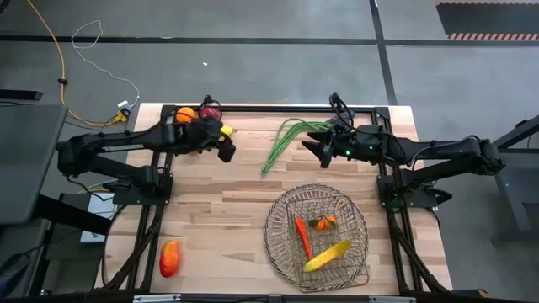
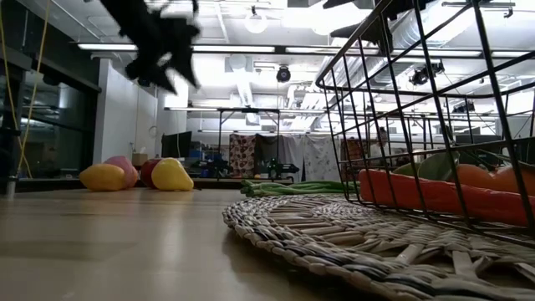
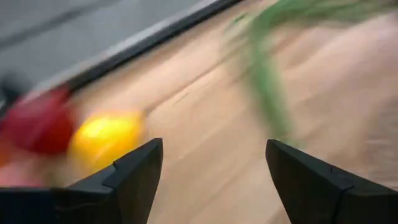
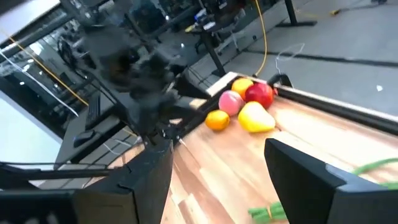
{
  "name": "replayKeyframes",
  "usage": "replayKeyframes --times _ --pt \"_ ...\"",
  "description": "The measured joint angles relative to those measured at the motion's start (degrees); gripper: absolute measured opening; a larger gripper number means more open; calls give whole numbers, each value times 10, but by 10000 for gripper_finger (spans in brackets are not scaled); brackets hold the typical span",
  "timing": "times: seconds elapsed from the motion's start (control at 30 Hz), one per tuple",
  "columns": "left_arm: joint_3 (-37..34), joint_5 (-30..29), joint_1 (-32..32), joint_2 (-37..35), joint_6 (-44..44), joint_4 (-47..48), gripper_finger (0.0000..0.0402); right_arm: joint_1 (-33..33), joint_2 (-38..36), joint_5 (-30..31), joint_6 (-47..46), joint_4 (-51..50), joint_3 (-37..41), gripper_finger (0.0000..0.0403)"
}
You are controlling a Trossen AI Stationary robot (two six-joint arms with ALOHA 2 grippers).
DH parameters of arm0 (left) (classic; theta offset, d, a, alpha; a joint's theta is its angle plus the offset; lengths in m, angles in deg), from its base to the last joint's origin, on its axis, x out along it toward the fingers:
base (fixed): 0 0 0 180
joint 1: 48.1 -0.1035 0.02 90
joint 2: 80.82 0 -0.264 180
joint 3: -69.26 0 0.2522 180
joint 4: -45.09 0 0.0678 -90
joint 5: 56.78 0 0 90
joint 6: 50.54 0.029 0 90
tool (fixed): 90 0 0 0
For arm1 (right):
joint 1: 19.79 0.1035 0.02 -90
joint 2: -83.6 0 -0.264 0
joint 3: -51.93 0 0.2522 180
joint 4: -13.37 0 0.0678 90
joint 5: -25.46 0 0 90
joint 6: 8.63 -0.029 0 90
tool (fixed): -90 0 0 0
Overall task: Build produce basket
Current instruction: Put the lemon into the wire basket
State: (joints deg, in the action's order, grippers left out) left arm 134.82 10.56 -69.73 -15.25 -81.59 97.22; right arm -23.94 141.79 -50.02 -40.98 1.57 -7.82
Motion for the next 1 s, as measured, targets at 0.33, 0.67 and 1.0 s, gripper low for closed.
replayKeyframes --times 0.33,0.67,1.0 --pt "-43 -23 -129 48 5 162 273 0 0 -1 -8 -16 0 245" --pt "-95 14 -212 49 83 142 292 0 0 -1 -7 -24 0 245" --pt "-124 49 -249 49 118 89 312 0 0 -1 -7 -26 0 245"
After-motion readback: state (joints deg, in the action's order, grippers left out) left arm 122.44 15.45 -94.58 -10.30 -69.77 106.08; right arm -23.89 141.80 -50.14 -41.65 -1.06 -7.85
